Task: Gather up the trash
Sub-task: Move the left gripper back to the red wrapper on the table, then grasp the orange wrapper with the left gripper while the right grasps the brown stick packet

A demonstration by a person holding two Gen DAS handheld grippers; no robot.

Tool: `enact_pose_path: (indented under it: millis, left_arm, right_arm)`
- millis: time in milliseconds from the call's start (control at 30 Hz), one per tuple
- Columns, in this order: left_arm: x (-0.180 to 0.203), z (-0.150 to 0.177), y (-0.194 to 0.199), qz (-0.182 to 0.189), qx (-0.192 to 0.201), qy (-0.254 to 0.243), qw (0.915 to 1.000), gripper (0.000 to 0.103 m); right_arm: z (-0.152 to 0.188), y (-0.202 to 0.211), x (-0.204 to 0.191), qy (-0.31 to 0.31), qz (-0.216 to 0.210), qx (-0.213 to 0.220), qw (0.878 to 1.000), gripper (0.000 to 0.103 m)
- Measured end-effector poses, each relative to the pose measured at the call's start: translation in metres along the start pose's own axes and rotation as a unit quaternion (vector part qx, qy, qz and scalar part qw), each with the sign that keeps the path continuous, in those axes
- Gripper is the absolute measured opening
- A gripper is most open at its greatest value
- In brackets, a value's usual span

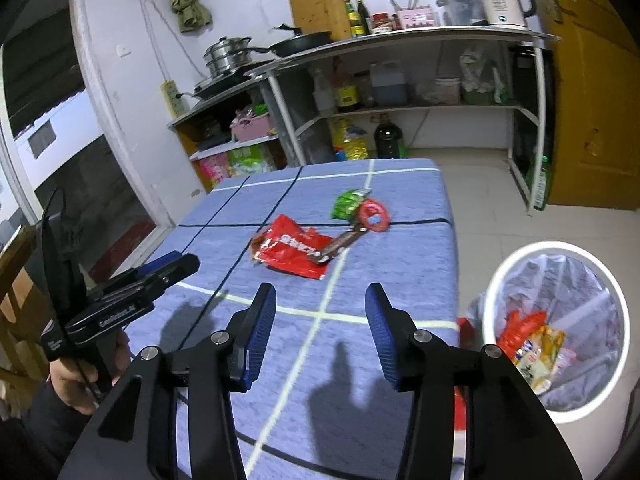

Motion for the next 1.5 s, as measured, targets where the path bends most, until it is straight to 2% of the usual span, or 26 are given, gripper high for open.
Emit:
enact_pose_path:
  millis: [67,233,533,833,867,933,967,1033,1267,1500]
  left_arm:
    - [-0.009,0.001,-0.007,-0.014,-0.003,-0.001,0.9999,0.054]
    - [-0.022,0.002,-0.028,-0.017,-0.021,-0.008,0.9996,0.054]
    - [-0.026,0.007,-0.072,-0.029,-0.063,-0.041,0.9968,0.054]
    - [-0.021,0.002,-0.099,-0.015,-0.075,-0.041,0.9962,0.053]
    - [-0.021,0.001,-0.102,-0.015,-0.077,-0.039,0.9961,0.051]
    - [-0.022,0.002,-0.109,-0.011,-0.086,-0.031,0.9958,0.034]
    - [-0.023,0.002,-0.111,-0.009,-0.090,-0.023,0.9957,0.031]
    - [-0.026,0.003,-0.113,-0.007,-0.094,-0.013,0.9955,0.014]
    - [-0.031,-0.004,-0.100,-0.011,-0.074,-0.002,0.9972,0.006]
    - [-0.040,-0.011,-0.080,-0.011,-0.056,0.003,0.9983,0.006]
  right_arm:
    - [0.000,-0.010,-0.007,0.007,-0.003,-0.009,1.000,0.048]
    - [-0.001,-0.040,-0.019,0.025,-0.007,-0.028,0.999,0.048]
    - [-0.002,-0.070,-0.012,0.028,-0.001,-0.048,0.998,0.048]
    - [-0.005,-0.089,-0.001,0.019,0.001,-0.056,0.998,0.048]
    - [-0.006,-0.090,-0.001,0.019,0.001,-0.057,0.998,0.048]
    - [-0.006,-0.094,0.000,0.019,0.001,-0.059,0.998,0.048]
    - [-0.006,-0.096,0.000,0.019,0.001,-0.060,0.998,0.048]
    - [-0.005,-0.101,0.001,0.018,0.000,-0.065,0.998,0.048]
    - [-0.003,-0.123,-0.003,0.027,-0.003,-0.085,0.996,0.048]
    - [-0.007,-0.167,0.008,0.001,0.038,-0.116,0.993,0.048]
Point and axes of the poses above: each gripper's, at about its wrist camera, not at the fingertips, and y roughly against the way its jaws point, x to its right, z to its underside, the point moved 5 cm from there along -y, roughly the way its jaws point, and after that the axes turned 7 degrees about x, right-handed, at the moved point
